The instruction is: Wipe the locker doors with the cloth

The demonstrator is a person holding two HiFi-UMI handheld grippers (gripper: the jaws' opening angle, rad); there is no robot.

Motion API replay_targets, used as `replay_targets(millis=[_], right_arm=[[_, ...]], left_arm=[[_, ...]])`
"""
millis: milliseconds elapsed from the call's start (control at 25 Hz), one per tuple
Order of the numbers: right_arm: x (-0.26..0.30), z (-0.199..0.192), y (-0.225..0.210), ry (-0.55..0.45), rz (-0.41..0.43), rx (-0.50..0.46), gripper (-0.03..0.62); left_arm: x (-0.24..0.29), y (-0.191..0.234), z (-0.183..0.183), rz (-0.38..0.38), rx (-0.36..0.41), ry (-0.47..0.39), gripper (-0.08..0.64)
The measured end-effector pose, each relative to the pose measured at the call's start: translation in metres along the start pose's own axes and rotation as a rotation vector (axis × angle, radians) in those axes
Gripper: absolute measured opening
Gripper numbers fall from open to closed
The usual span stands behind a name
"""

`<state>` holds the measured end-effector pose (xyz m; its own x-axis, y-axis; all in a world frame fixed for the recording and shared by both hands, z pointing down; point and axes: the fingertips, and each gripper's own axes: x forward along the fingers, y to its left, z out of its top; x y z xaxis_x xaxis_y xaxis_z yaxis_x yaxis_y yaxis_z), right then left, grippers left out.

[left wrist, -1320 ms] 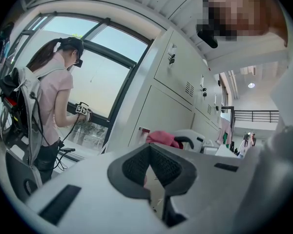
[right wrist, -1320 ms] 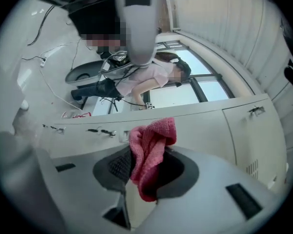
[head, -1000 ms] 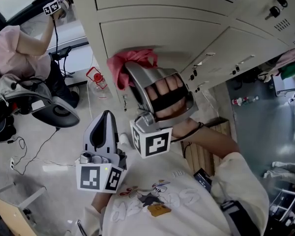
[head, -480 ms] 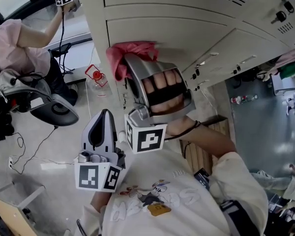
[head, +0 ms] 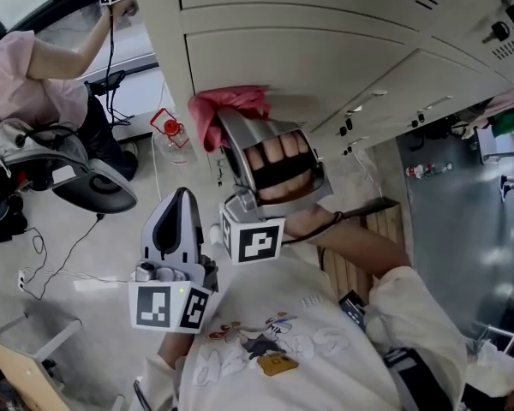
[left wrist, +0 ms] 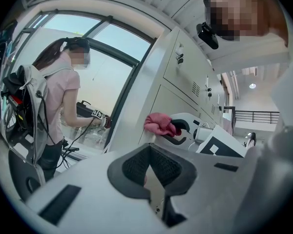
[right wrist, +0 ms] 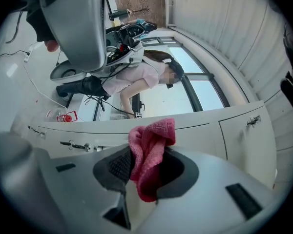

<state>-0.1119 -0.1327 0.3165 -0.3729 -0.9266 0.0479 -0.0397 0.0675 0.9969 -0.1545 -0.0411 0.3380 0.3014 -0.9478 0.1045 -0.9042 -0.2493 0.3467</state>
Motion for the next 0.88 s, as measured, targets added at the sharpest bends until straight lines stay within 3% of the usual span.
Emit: replay_targets(millis=[360,640,880], right_arm=[[-0.004,-0.004,0.019,-0.003,0.045,-0.010,0.117],[0.004,-0.016,0.084,0.013,0.171,-0.054,0.117],[0.006,-0.019,0.102,0.004,0.137,-0.053,0.117]], left_arm=[[0.001,-0.005,-0.004,0.003,-0.003,0.006,0.005],[0.005,-0.011,-0.006,0.005,-0.004,0.011,0.005],[0.004,-0.013,-0.008,0.015,0.001,0.017,0.005]])
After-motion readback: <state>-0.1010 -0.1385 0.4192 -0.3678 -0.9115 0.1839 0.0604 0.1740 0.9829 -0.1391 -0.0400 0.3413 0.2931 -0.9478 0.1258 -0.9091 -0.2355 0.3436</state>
